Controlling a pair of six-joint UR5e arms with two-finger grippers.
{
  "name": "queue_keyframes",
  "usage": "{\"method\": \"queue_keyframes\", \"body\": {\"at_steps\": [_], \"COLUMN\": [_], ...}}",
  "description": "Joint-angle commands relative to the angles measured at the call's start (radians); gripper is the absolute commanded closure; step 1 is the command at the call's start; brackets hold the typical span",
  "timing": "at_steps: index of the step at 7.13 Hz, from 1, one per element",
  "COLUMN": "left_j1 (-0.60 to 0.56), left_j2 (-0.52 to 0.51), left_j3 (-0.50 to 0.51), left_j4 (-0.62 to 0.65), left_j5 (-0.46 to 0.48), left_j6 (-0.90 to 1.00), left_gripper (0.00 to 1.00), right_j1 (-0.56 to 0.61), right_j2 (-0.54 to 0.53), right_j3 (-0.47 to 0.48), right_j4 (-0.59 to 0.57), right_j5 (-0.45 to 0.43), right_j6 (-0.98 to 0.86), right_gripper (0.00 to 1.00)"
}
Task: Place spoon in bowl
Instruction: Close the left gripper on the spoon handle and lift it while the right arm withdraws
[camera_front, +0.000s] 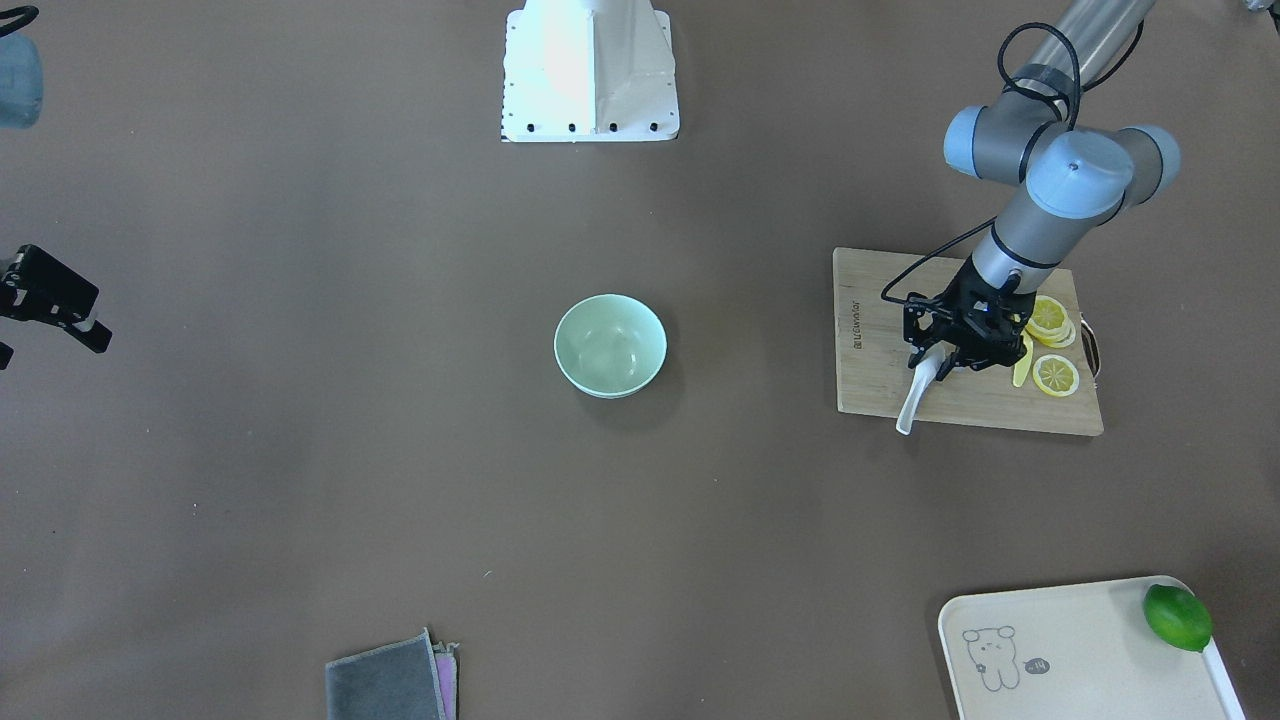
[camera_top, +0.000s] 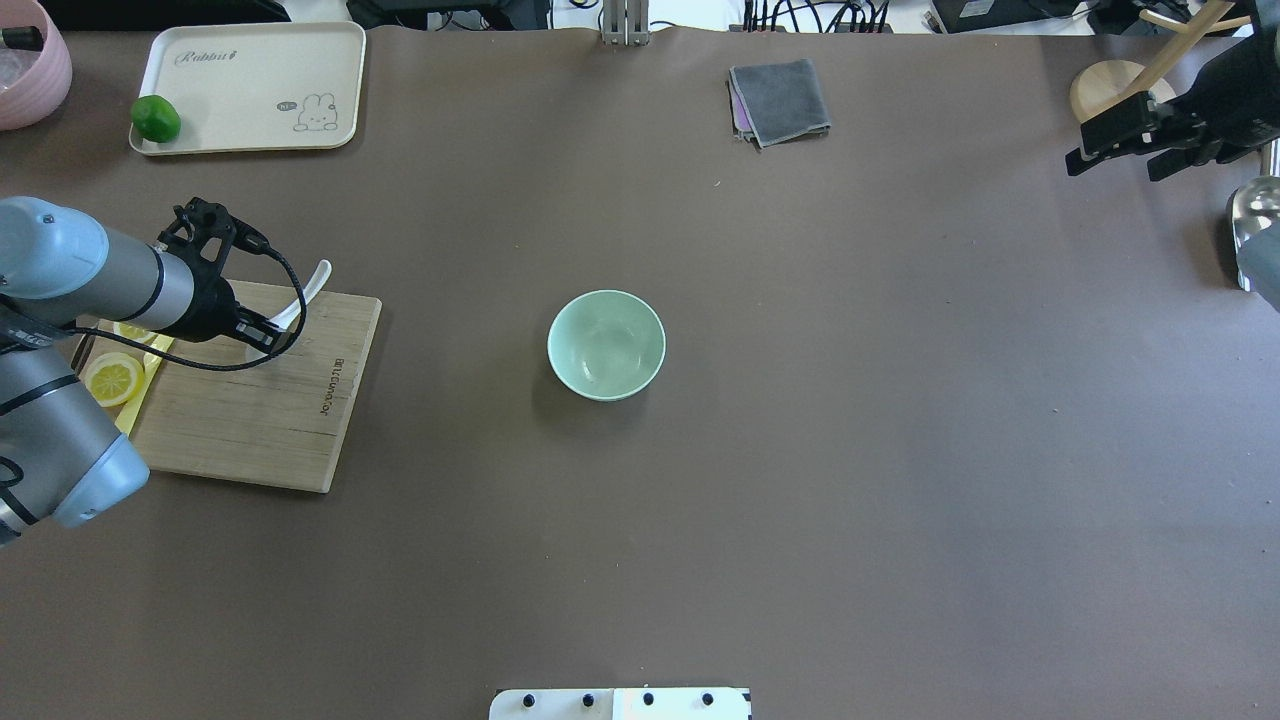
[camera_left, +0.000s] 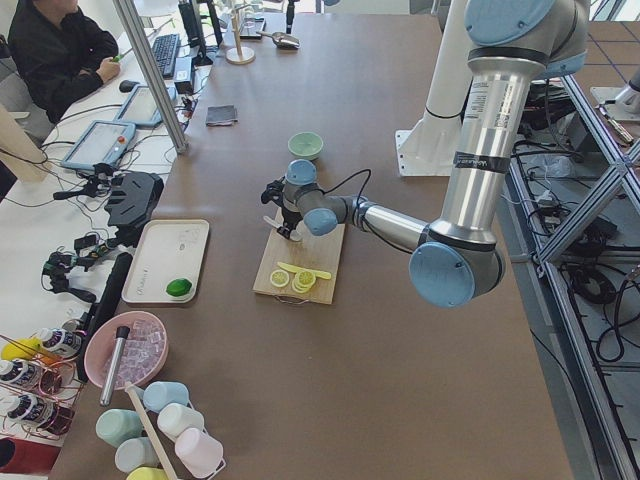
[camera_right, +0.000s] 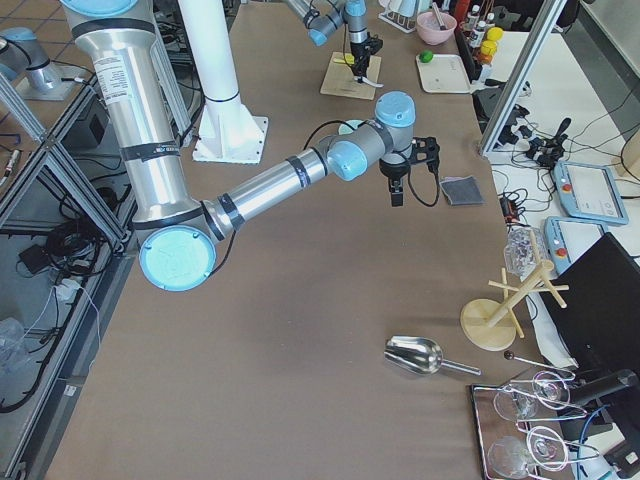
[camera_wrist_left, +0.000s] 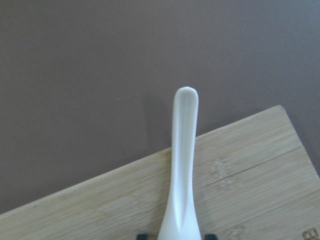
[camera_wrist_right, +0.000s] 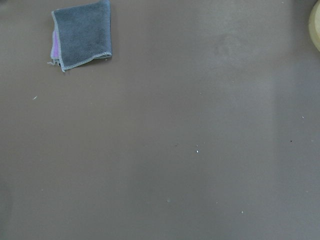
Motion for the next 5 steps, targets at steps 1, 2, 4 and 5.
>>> {"method": "queue_keyframes", "body": {"at_steps": [1,2,4,5], "left_j1": [-0.018,-0.031,-0.021,0.043], "left_j2": [-0.001,-0.013,-0.152,-0.211], "left_j3": [-0.065,-0.131,-0.203,-0.199], "left_j4": [0.026,0.078,0.205,0.207], "left_j5": [-0.075,-0.105,-0.104,-0.092], "left_j6": [-0.012,-0.044,-0.226,-0.325], "left_gripper": [1.00,1.00,1.00,1.00], "right_j1": [0.092,0.159,0.272,0.307], "right_j2": [-0.018,-0.102,-0.206,-0.228], "right_j3": [0.007,0.016,-0.003,-0.003], "right_j4": [-0.048,-0.054,-0.058,-0.067], "right_j5": [0.047,0.050,0.042,0.032], "right_j6": [-0.069,-0.163,-0.476,-0.508], "right_gripper": [0.00,0.00,0.00,0.00]}}
